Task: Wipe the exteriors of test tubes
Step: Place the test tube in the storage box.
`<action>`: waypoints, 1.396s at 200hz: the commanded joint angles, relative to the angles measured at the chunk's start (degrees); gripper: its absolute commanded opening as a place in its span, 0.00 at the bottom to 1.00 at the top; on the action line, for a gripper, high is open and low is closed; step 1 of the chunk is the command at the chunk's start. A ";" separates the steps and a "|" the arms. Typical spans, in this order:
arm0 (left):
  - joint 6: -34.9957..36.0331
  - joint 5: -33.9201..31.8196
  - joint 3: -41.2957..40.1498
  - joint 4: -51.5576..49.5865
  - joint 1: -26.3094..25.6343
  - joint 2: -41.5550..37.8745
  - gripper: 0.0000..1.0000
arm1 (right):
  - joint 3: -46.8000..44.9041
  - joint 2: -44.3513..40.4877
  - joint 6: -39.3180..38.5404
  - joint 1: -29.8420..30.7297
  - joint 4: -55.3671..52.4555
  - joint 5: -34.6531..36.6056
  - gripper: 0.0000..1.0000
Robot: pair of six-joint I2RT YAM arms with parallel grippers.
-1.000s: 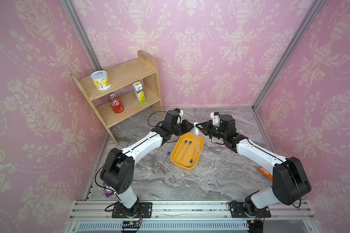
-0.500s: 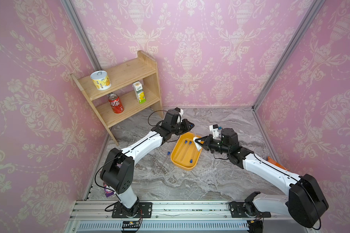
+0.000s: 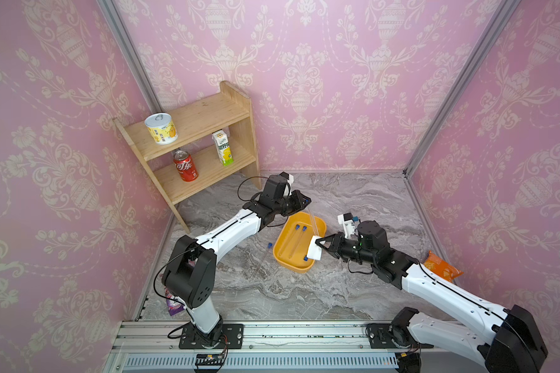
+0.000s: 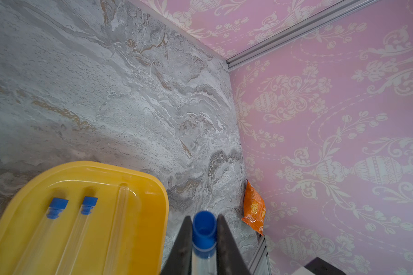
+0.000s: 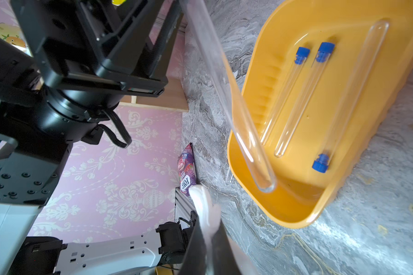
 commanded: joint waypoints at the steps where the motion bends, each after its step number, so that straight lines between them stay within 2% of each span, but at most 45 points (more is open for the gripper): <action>1: 3.07 0.52 1.44 -3.35 0.66 0.24 0.13 | 3.02 -2.25 -5.06 -0.73 -7.94 2.07 0.00; 24: 7.17 -0.16 2.22 -9.36 0.90 0.08 0.13 | 5.12 -5.02 -9.23 -3.84 -14.79 2.66 0.00; 80: 19.91 -5.76 7.00 -25.61 1.18 1.87 0.15 | 3.65 -11.68 -13.71 -16.51 -22.54 -3.26 0.00; 182: 23.41 -9.71 12.11 -30.72 -2.95 12.23 0.14 | -4.50 -16.20 -15.23 -28.62 -22.33 -12.55 0.00; 244: 23.32 -12.51 16.64 -30.50 -5.95 17.90 0.13 | -6.59 -18.15 -16.17 -33.38 -23.06 -16.86 0.00; 279: 25.45 -16.66 19.54 -31.57 -7.31 21.34 0.13 | -7.49 -18.74 -16.71 -35.33 -23.24 -18.43 0.00</action>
